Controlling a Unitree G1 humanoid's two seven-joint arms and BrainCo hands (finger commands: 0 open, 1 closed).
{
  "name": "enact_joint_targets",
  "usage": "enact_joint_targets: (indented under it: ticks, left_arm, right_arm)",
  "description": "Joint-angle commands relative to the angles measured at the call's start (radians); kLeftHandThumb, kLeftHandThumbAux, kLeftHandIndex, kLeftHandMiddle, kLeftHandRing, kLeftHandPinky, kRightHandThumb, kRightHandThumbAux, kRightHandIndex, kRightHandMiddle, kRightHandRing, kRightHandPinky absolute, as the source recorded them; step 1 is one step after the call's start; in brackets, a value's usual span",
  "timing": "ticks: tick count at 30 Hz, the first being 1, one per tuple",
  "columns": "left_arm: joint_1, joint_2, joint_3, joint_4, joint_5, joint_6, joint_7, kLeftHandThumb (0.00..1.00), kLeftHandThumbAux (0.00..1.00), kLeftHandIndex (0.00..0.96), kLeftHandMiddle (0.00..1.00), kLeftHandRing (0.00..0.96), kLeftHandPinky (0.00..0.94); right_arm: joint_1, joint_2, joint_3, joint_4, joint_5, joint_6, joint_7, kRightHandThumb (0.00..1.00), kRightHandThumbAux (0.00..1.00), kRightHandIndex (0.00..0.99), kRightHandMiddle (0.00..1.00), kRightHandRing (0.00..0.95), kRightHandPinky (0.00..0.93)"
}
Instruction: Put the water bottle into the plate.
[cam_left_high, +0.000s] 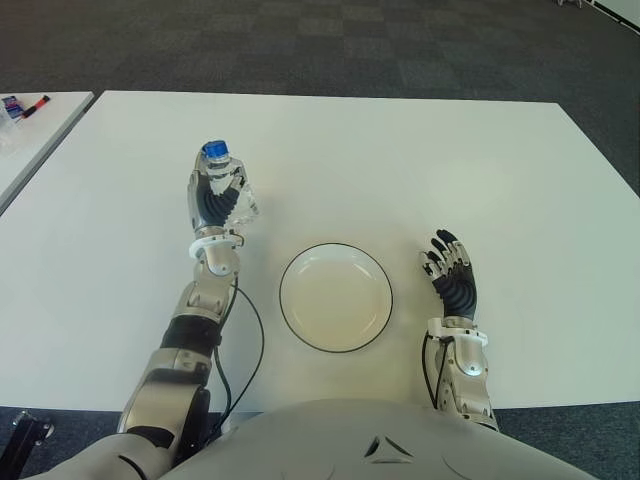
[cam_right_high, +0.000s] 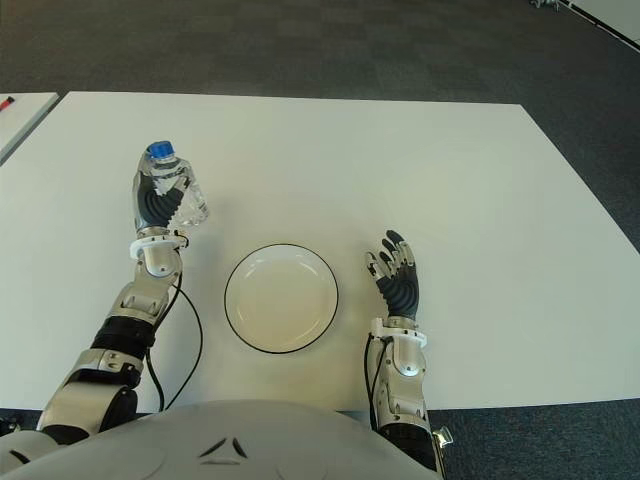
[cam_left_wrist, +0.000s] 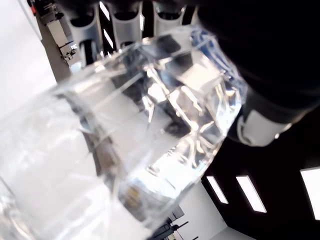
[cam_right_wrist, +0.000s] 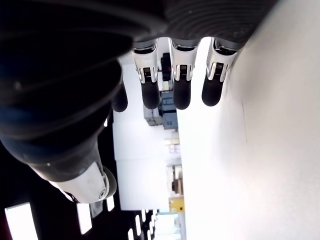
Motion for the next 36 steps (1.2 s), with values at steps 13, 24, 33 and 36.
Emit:
enact_joint_targets:
  ticks: [13,24,33,36]
  left_arm:
    - [0.026,0.006,0.01,-0.096,0.013,-0.012,0.001,1.0,0.663,0.254,0.408,0.521,0.432]
    - [0.085,-0.012,0.001,-0.233,0.011,-0.001,-0.03,1.0,0.664,0.252,0.416,0.523,0.421]
    - [0.141,-0.032,-0.011,-0.346,0.022,0.015,-0.059,1.0,0.664,0.264,0.424,0.52,0.411]
    - [0.152,-0.038,-0.013,-0.368,0.023,0.02,-0.067,1.0,0.664,0.268,0.423,0.519,0.41]
  right_arm:
    - [0.026,0.01,0.003,0.032,-0.006,0.05,-0.018,0.463,0.779,0.158,0.135,0.119,0.155]
    - [0.024,0.015,0.006,0.036,-0.007,0.041,-0.022,0.459,0.787,0.161,0.136,0.118,0.151]
    - [0.023,0.019,0.008,0.033,-0.005,0.047,-0.025,0.468,0.794,0.166,0.139,0.118,0.148]
    - [0.024,0.019,0.009,0.032,-0.004,0.048,-0.024,0.469,0.797,0.166,0.139,0.118,0.148]
